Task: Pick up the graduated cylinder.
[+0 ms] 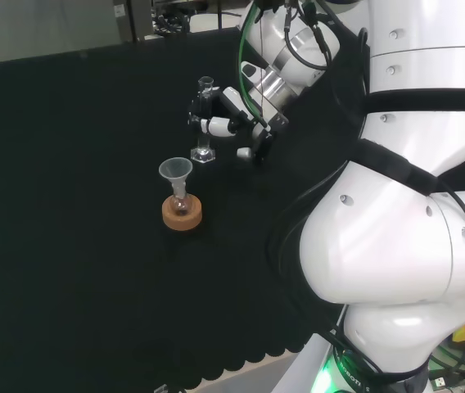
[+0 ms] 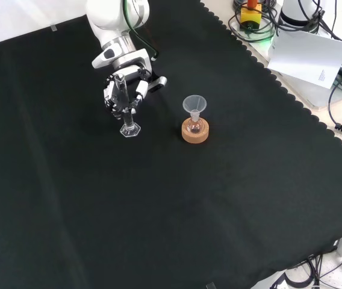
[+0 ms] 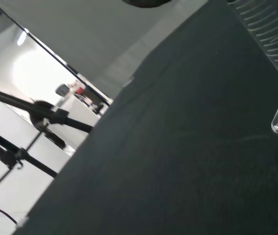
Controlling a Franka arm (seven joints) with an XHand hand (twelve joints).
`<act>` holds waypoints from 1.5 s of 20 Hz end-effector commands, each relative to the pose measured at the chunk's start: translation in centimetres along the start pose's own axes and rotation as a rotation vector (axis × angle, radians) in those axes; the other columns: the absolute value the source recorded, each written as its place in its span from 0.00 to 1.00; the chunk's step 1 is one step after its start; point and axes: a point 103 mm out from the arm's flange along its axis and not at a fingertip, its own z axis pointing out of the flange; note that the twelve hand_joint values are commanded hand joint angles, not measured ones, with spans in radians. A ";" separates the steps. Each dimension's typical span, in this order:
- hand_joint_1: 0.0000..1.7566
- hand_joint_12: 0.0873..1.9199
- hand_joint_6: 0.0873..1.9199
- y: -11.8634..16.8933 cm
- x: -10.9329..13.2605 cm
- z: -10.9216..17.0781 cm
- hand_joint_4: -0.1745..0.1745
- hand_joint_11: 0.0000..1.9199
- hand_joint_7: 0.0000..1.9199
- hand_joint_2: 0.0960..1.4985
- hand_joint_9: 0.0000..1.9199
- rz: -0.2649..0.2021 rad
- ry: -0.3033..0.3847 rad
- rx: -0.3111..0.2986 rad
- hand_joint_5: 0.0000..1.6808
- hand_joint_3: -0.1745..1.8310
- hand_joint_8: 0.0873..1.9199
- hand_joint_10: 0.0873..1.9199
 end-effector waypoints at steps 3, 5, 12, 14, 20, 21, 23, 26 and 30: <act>0.63 0.40 0.51 0.1 0.9 -1.6 0.28 0.63 0.63 0.74 0.72 0.016 -0.166 0.096 0.58 0.09 0.15 0.00; 0.63 0.40 0.51 0.2 1.3 -2.0 0.27 0.64 0.63 0.74 0.73 0.013 -0.185 0.102 0.58 0.09 0.15 0.00; 0.64 0.39 0.51 0.2 3.1 -3.8 0.26 0.65 0.64 0.73 0.74 0.002 -0.242 0.145 0.58 0.09 0.14 0.00; 0.64 0.38 0.51 -0.1 3.7 -4.3 0.26 0.66 0.65 0.73 0.74 0.009 -0.251 0.150 0.58 0.09 0.13 0.00; 0.64 0.38 0.50 -2.1 6.3 -5.2 0.26 0.66 0.65 0.73 0.74 0.014 -0.297 0.183 0.59 0.08 0.13 0.00; 0.64 0.38 0.50 -2.5 6.7 -5.5 0.26 0.66 0.65 0.73 0.74 0.019 -0.307 0.188 0.59 0.08 0.13 0.00; 0.64 0.38 0.50 -3.7 7.7 -5.9 0.26 0.66 0.66 0.73 0.74 0.029 -0.331 0.198 0.59 0.08 0.13 0.00; 0.64 0.38 0.50 -5.9 8.9 -6.7 0.26 0.66 0.66 0.73 0.74 0.039 -0.371 0.212 0.59 0.08 0.13 0.00; 0.64 0.37 0.49 -9.0 9.9 -7.5 0.26 0.67 0.66 0.73 0.75 0.065 -0.406 0.225 0.59 0.08 0.12 0.00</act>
